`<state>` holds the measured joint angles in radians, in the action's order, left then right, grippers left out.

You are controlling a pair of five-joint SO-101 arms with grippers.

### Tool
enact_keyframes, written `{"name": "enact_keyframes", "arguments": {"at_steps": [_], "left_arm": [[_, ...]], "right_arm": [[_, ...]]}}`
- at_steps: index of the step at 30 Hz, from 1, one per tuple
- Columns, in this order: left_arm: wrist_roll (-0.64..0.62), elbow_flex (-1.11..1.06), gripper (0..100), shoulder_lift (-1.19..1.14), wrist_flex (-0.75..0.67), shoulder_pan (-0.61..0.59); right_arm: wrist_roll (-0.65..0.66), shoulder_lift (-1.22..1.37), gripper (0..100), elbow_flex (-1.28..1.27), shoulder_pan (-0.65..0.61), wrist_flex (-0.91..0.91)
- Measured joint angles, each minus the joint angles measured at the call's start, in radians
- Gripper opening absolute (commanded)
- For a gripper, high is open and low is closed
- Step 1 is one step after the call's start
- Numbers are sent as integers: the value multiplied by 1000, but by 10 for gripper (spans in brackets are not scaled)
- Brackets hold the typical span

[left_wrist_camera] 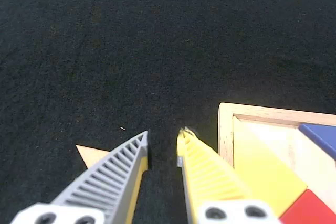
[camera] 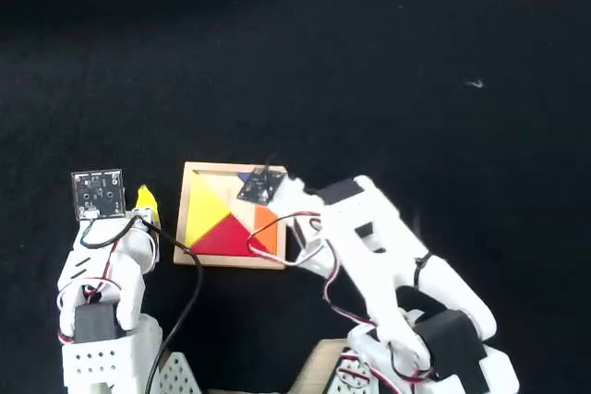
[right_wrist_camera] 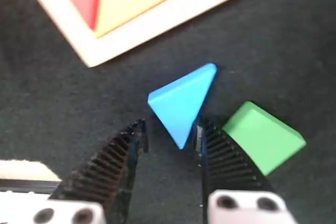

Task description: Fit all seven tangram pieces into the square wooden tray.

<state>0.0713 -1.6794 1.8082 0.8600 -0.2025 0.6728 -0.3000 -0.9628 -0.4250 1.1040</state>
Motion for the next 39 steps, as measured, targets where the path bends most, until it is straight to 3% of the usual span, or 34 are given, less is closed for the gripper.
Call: {"name": "enact_keyframes", "arguments": {"at_steps": [6,12,20,28,39], "left_arm": [[0,0,102,0,0,0],[0,0,102,0,0,0],[0,0,102,0,0,-78],[0,0,102,0,0,-81],[0,0,102,0,0,-78]], "right_arm": [[5,-2,165,-12,-14,-17],[-55,-2,249,-25,-17,-26],[-143,-2,209,-25,-126,-3],[-245,-2,210,-21,-81,-80],[-256,-2,210,-21,-64,-127]]}}
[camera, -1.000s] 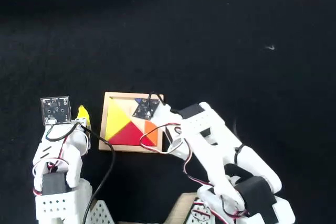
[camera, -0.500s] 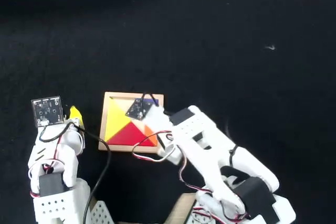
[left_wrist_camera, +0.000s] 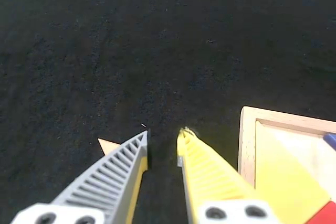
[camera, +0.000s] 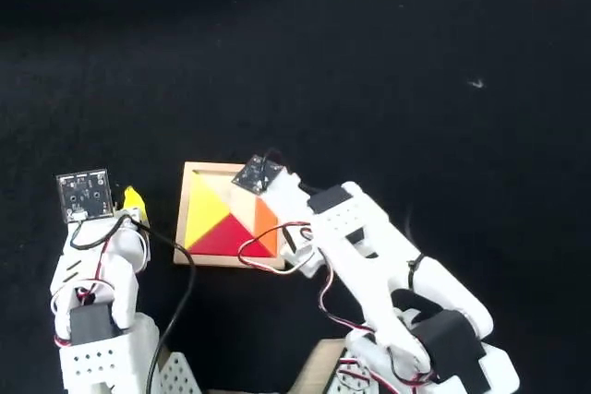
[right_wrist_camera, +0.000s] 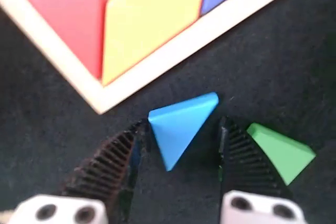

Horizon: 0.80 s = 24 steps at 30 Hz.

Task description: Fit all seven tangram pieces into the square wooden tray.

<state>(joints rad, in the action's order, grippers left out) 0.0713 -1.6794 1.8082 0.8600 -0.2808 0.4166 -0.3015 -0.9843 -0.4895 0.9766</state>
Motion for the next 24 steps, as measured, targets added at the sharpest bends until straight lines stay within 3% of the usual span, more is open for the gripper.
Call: {"name": "enact_keyframes", "arguments": {"at_steps": [15,24], "left_arm": [[0,0,102,0,0,0],[0,0,102,0,0,0]], "right_arm": [[-2,12,204,-34,-32,-44],[-26,126,138,54,-29,-35]]}}
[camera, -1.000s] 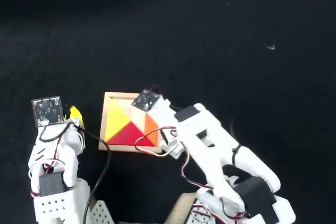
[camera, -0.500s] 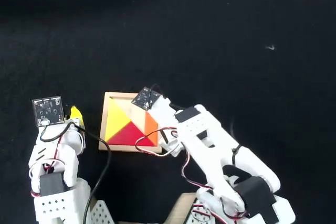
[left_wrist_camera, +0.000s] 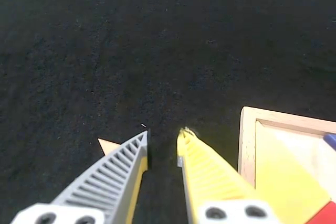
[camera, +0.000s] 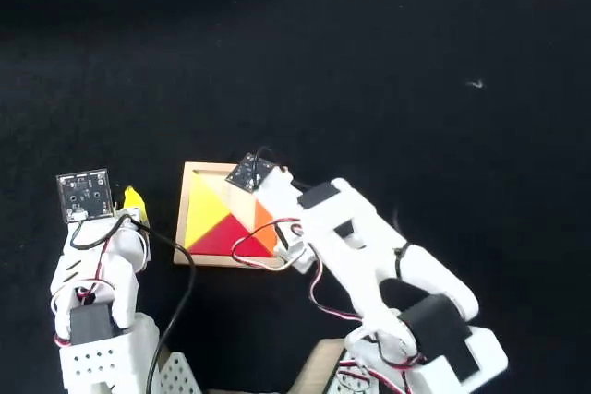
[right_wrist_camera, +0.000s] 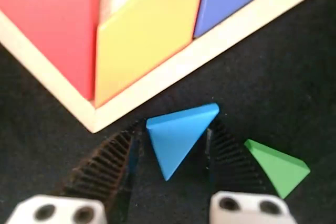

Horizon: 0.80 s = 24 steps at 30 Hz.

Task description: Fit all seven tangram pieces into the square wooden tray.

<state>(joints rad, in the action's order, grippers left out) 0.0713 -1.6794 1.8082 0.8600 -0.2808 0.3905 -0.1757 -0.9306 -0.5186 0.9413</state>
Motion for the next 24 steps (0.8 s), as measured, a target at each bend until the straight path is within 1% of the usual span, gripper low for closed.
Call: {"name": "enact_keyframes", "arguments": {"at_steps": [6,10,13,16,20,24], "left_arm": [[0,0,101,0,0,0],[0,0,100,0,0,-3],[0,0,99,0,0,-75],[0,0,100,2,12,-138],[0,3,99,2,44,-160],[0,3,102,2,54,-184]], "right_arm": [[8,-11,138,8,2,21],[110,-115,138,66,-3,161],[206,-203,140,181,-3,273],[261,-222,141,321,-3,367],[287,-153,141,485,-5,433],[351,14,141,647,-43,446]]}}
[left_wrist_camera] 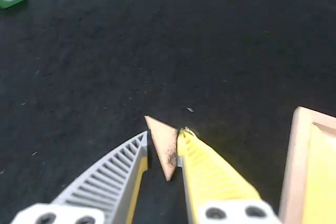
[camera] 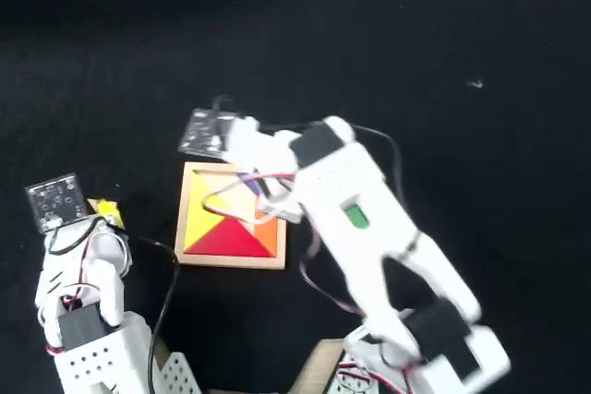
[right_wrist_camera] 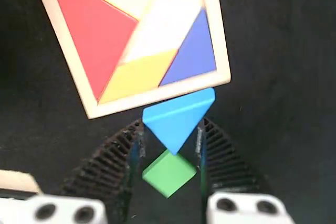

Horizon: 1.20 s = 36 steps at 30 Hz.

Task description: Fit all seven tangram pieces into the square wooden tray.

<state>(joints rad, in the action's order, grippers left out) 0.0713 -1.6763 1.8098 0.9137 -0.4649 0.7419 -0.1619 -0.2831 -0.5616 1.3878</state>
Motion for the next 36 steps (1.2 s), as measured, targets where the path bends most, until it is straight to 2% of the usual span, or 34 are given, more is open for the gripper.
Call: {"name": "enact_keyframes", "arguments": {"at_steps": [8,13,17,19,21,22,26,32,36], "left_arm": [[0,3,102,0,94,-144],[0,3,102,0,97,-152],[0,3,102,0,97,-153],[0,3,102,0,95,-153],[0,3,102,0,77,-153],[0,3,102,0,63,-153],[0,3,102,0,49,-153],[0,3,102,0,40,-153],[0,3,102,0,40,-153]], "right_arm": [[123,404,141,333,-63,0],[176,568,141,468,-95,0],[183,588,136,539,-78,48],[183,588,91,551,-66,74],[183,588,5,552,-60,109],[183,588,19,552,-60,123],[120,588,12,511,-60,132],[28,588,11,400,-60,-18],[-6,617,11,382,-60,-54]]}}
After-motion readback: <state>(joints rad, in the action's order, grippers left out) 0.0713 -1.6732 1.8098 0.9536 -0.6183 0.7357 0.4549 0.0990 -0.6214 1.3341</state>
